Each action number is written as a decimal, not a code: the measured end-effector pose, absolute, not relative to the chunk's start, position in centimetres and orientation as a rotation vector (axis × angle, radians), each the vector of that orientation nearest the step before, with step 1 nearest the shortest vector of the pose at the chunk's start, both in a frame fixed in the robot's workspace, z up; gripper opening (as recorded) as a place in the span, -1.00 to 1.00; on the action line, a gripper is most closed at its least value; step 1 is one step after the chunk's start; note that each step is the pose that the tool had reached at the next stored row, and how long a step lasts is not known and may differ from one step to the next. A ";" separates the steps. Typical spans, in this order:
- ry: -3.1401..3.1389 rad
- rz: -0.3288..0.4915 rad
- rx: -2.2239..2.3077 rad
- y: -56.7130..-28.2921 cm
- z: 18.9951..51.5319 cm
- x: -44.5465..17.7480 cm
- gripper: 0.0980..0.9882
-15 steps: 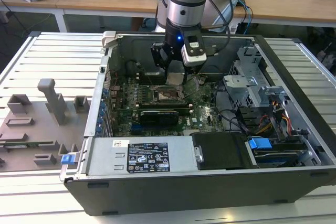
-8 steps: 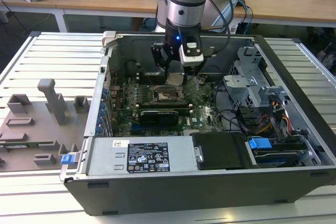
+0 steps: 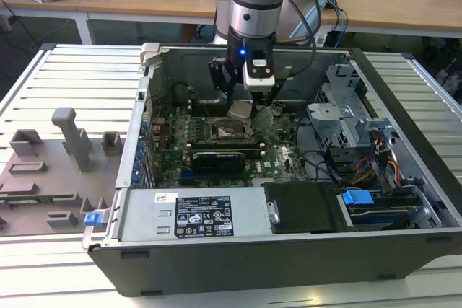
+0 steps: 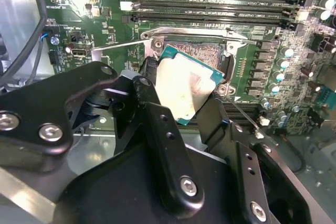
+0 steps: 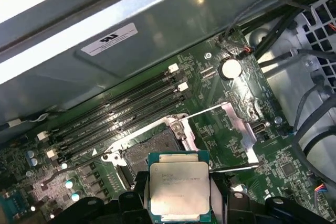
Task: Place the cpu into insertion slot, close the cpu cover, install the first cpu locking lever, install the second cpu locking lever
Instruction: 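Place the cpu into insertion slot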
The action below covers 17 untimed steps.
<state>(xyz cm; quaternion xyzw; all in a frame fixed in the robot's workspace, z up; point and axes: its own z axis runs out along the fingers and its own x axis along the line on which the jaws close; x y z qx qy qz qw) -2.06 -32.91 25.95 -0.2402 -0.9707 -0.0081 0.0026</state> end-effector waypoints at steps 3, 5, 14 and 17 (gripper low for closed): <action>-3.032 -0.019 -0.809 -32.9 25.9 -2.1 0.00; -3.023 -0.014 -0.846 -32.9 25.9 -2.1 0.00; -2.995 -0.004 -0.948 -32.9 25.9 -2.1 0.00; -2.979 0.002 -0.998 -32.9 25.8 -2.1 0.00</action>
